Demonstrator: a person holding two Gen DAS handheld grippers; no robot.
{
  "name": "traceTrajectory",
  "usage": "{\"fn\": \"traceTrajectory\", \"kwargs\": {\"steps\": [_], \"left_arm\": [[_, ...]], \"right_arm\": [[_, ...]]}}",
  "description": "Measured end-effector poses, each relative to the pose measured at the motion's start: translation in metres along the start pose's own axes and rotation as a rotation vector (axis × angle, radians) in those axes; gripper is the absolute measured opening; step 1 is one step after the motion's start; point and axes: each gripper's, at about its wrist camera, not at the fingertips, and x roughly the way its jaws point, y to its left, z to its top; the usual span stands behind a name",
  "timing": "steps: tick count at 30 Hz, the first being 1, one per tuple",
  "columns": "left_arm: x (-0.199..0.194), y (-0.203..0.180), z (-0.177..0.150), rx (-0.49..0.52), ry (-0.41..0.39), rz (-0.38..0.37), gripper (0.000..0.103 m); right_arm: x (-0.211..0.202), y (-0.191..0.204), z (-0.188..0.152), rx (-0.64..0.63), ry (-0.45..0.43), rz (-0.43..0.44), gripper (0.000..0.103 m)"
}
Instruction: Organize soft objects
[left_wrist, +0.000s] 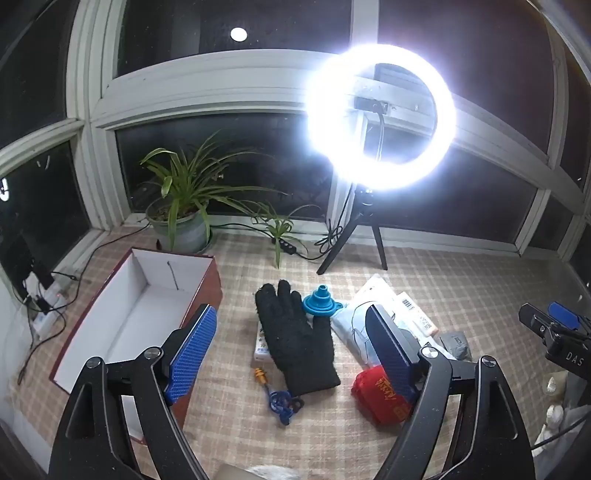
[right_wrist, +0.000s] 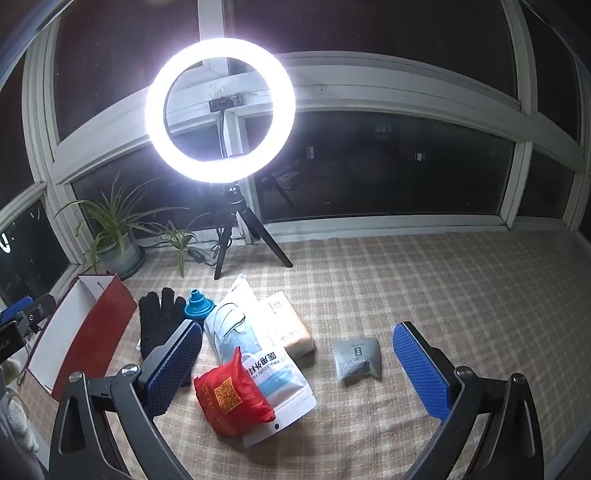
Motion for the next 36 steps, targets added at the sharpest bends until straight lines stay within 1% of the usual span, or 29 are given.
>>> {"fn": "traceTrajectory", "kwargs": {"steps": [1, 8, 9, 13, 14, 16, 36], "left_arm": [[-0.001, -0.001, 0.0, 0.015, -0.019, 0.01, 0.083], [-0.004, 0.0, -0.003, 0.03, -0.017, 0.003, 0.083], [-0.007, 0.001, -0.002, 0.032, -0.017, 0.002, 0.083], [-0.004, 0.001, -0.004, 0.028, -0.013, 0.009, 0.083], [-0.004, -0.002, -0.005, 0.032, -0.011, 0.012, 0.083], [-0.004, -0.002, -0.005, 0.034, -0.008, 0.01, 0.083], [-0.005, -0.005, -0.005, 0.04, -0.007, 0.007, 0.083]], "right_arm": [[0.0, 0.0, 0.0, 0.001, -0.001, 0.0, 0.102], [-0.001, -0.004, 0.003, 0.016, 0.001, -0.002, 0.102], [-0.007, 0.001, -0.007, 0.004, -0.003, -0.003, 0.102], [-0.01, 0.005, -0.012, 0.012, -0.006, -0.005, 0.102], [-0.007, 0.002, -0.006, 0.017, 0.006, -0.002, 0.102], [-0.006, 0.001, -0.005, 0.019, 0.008, -0.002, 0.102], [-0.005, 0.0, -0.007, 0.015, 0.01, 0.0, 0.102]]}}
